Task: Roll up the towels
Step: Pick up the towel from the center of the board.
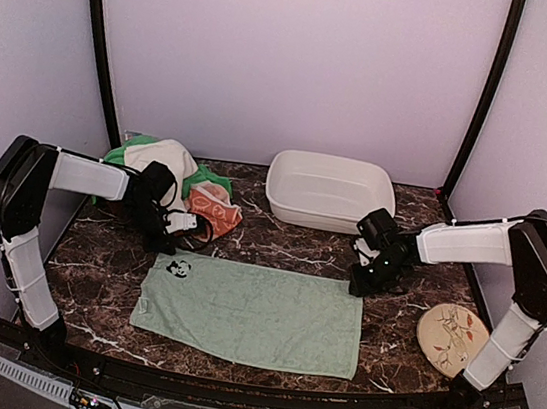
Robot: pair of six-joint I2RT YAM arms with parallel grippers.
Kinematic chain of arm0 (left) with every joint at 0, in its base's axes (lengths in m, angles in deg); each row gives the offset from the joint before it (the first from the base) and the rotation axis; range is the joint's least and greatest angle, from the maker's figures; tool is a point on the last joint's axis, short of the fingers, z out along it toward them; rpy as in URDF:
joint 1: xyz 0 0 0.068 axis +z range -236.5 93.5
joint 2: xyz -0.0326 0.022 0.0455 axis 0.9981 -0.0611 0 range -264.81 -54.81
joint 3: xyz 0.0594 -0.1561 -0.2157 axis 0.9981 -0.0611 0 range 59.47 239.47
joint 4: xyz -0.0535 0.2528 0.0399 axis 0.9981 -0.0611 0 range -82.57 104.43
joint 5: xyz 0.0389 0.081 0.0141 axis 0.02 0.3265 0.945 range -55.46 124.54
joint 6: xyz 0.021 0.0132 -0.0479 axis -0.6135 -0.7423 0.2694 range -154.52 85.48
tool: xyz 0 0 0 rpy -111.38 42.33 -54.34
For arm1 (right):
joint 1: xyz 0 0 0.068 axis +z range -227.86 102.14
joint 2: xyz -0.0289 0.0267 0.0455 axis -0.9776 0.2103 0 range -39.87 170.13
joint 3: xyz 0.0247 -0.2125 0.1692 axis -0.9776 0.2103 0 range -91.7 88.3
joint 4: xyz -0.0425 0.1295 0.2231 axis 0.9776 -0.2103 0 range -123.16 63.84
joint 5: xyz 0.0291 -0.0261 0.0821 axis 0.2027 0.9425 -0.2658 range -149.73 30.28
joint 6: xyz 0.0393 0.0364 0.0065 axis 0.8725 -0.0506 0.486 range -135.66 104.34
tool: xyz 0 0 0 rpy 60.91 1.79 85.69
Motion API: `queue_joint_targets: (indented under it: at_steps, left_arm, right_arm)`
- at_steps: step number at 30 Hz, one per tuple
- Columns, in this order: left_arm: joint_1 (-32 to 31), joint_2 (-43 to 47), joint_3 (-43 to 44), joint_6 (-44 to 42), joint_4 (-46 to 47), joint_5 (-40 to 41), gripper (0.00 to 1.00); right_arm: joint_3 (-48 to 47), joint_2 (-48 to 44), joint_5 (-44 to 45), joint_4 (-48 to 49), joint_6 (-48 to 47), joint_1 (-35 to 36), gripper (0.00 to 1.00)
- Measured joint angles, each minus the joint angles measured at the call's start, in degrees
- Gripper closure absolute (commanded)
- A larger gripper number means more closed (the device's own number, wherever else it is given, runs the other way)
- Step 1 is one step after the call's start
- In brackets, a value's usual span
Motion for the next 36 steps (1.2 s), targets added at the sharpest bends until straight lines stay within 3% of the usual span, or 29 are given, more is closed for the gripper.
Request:
queue_joint_targets:
  at_steps: [4,7,17,27,36]
  left_arm:
    - [0.0,0.0,-0.2,0.2,0.3,0.1,1.00]
    - [0.0,0.0,-0.2,0.5,0.8,0.1,1.00]
    - [-0.5,1.7,-0.1,2.4,0.9,0.0,1.00]
    - [-0.5,10.9,1.2,4.4,1.6,0.7,1.00]
    - [-0.5,15.0,-6.4,3.9,5.7,4.0,1.00]
  right_arm:
    - [0.7,-0.5,-0.4,0.7,0.8,0.0,0.91]
    - [0.5,-0.5,-0.6,0.9,0.9,0.0,1.00]
    - [-4.0,-0.7,0.6,1.4,0.8,-0.2,1.00]
    - [-5.9,-3.7,4.5,1.7,0.6,-1.2,1.00]
    - [-2.2,-4.9,8.4,2.2,1.6,-1.2,1.00]
